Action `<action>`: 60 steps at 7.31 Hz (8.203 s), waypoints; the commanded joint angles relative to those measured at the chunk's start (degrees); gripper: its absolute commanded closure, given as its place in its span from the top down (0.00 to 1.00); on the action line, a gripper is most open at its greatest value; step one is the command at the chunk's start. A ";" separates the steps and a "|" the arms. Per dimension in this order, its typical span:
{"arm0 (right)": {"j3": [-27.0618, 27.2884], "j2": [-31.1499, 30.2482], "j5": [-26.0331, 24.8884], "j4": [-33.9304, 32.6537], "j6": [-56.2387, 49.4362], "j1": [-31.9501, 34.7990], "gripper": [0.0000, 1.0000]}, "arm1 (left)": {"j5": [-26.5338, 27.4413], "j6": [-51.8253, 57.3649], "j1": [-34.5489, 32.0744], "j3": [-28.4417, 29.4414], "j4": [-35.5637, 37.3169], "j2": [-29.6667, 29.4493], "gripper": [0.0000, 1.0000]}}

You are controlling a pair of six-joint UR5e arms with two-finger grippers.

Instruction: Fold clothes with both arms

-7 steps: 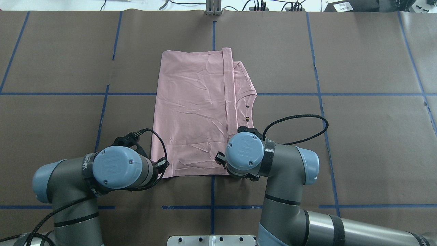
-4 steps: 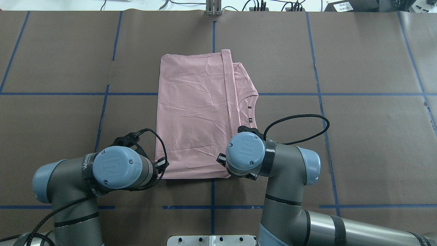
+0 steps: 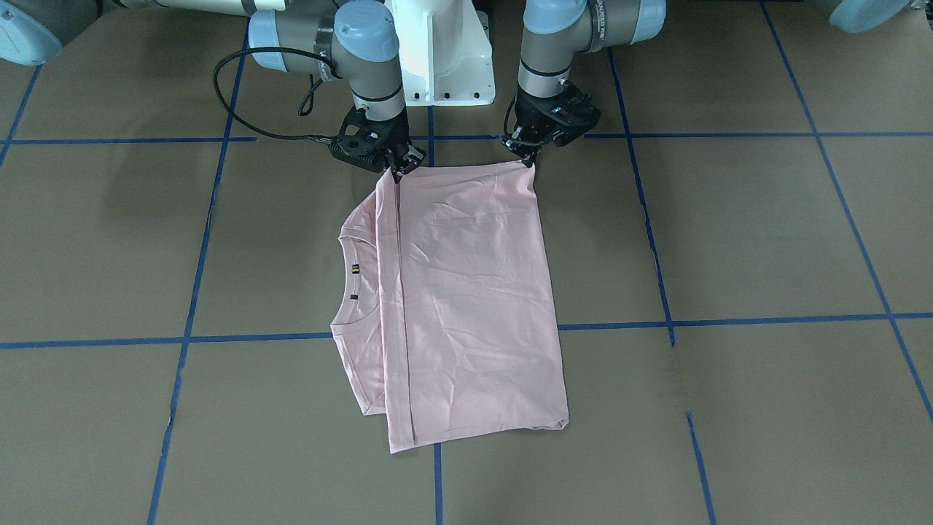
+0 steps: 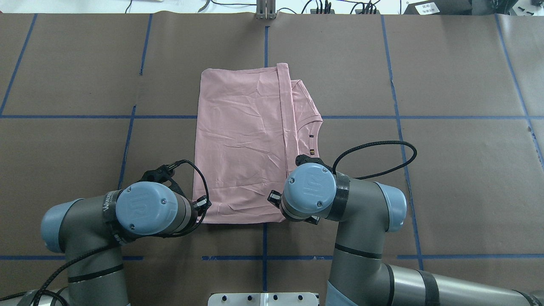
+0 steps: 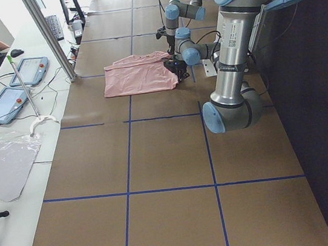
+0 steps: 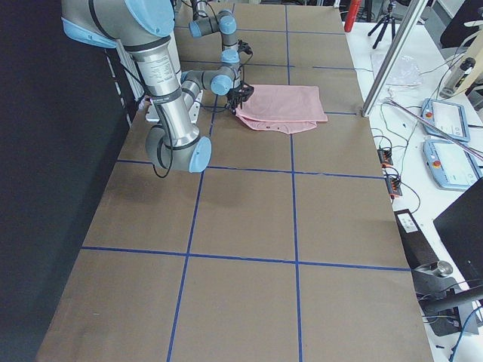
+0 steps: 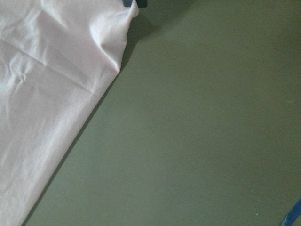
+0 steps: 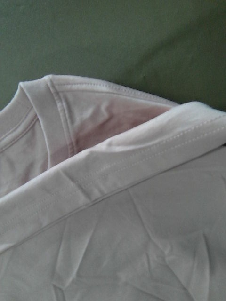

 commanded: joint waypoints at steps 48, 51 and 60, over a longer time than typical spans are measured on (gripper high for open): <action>-7.06 -35.16 34.51 -0.99 -99.15 67.96 1.00 | -37.71 123.76 -69.72 21.67 -11.96 24.64 1.00; -9.62 -36.50 33.70 -0.38 -99.25 68.04 1.00 | -37.80 123.76 -69.99 21.67 -9.51 25.16 1.00; -8.83 -36.93 34.84 0.68 -98.89 69.10 1.00 | -40.08 116.91 -70.07 20.61 -1.15 24.47 1.00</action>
